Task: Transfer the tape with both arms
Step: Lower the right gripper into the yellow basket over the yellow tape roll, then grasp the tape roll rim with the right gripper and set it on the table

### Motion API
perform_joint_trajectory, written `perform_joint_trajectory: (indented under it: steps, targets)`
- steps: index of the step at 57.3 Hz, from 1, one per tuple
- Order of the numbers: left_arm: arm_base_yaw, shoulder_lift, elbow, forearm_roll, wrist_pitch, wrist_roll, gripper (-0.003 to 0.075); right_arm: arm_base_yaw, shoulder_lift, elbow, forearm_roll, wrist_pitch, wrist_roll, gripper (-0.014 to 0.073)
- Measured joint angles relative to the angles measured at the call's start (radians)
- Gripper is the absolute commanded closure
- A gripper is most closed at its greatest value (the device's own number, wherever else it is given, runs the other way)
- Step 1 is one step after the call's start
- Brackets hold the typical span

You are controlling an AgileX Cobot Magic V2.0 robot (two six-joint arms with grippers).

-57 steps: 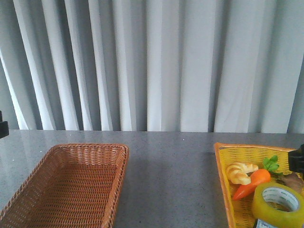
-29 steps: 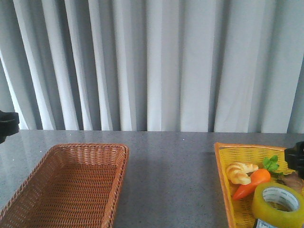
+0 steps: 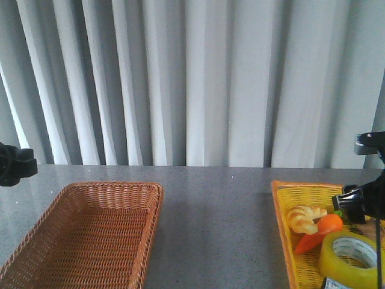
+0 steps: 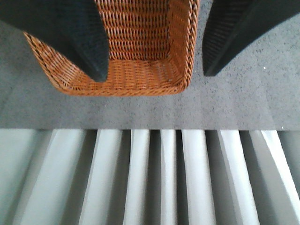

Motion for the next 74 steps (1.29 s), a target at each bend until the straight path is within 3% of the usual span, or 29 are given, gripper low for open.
perform_joint_trajectory:
  steps: [24, 41, 62, 69, 74]
  targets:
    - [0.000, 0.000, 0.000, 0.003, -0.042, 0.001, 0.0286, -0.007, 0.182, -0.038, -0.140, 0.035, 0.073, 0.0015]
    - [0.000, 0.000, 0.000, 0.003, 0.020, 0.001, 0.0286, -0.104, 0.254, -0.039, -0.079, 0.031, 0.068, 0.0015]
    - [0.000, 0.000, 0.000, 0.003, 0.028, 0.001, 0.0286, -0.108, 0.305, -0.040, -0.036, 0.019, -0.003, 0.0017]
    - [0.000, 0.000, 0.000, 0.003, 0.028, 0.001, 0.0286, -0.108, 0.321, -0.040, -0.034, 0.013, -0.014, 0.0060]
    - [0.000, 0.000, 0.000, 0.004, 0.029, 0.001, 0.0286, -0.108, 0.332, -0.040, -0.034, 0.011, -0.017, 0.0139]
